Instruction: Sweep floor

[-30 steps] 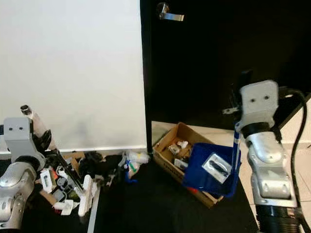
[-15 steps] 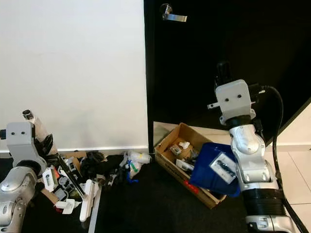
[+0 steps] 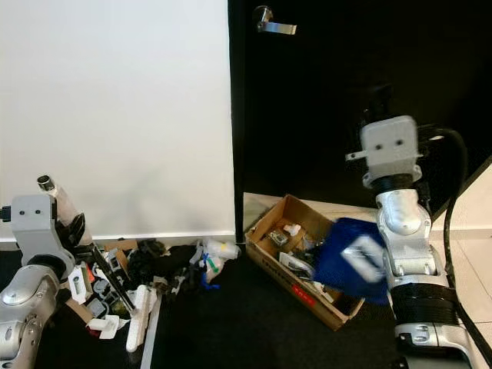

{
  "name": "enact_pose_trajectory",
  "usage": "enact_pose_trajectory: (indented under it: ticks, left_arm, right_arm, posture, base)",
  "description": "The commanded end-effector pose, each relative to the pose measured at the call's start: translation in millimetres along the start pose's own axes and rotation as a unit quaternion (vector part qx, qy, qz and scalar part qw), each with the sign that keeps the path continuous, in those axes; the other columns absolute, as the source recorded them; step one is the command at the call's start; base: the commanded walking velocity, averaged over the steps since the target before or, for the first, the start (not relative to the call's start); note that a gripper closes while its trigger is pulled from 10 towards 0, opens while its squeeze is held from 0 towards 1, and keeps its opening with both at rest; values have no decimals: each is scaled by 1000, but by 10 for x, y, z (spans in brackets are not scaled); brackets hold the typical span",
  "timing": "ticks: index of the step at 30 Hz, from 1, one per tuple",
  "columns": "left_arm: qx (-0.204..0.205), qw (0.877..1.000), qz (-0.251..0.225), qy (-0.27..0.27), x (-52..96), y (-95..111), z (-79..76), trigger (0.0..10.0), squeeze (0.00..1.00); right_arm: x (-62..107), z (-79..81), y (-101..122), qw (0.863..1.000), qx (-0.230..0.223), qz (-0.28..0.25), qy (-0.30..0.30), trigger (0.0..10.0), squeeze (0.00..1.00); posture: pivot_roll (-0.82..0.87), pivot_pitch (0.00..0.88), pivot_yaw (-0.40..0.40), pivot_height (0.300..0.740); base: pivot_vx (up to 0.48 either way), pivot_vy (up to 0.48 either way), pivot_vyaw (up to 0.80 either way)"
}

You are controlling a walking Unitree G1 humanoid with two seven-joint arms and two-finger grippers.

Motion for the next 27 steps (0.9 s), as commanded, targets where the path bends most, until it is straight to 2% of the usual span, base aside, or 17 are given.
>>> enact_pose_trajectory:
  ticks: [1,7,10,16,27]
  left_arm:
    - [-2,1000,-18,6,28,64,21,10000,0]
    - [-1,1000,-17,7,51,57,27,10000,0]
    - [-2,1000,-17,8,56,58,32,10000,0]
    - [0,1000,-18,11,66,68,33,10000,0]
    - [5,1000,-16,15,121,42,21,10000,0]
  right_arm:
    - [-50,10,155,999,17,-40,2,10000,0]
    - [-66,70,116,999,30,-44,7,10000,0]
    - [-78,135,120,997,53,-56,15,10000,0]
    - [-93,442,191,986,114,-93,81,10000,0]
    - [-89,747,246,978,115,-122,122,10000,0]
  posture:
    - [59,147,65,740]
    - [62,148,64,740]
    - [69,150,61,740]
    - [72,152,51,740]
    - [83,160,38,740]
  base:
    - [0,0,0]
    - [0,0,0]
    - [0,0,0]
    - [0,0,0]
    - [0,0,0]
Point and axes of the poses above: a point about 5 cm out from each wrist's last joint towards the gripper, its own x axis pointing back from the gripper into the wrist, its own y axis along the axis of the wrist's last joint, z = x × y, the point moved 5 cm from there along -x, pointing out of the wrist towards the gripper, and after that the axes turned 5 degrees about -x, right-handed, at the moved point
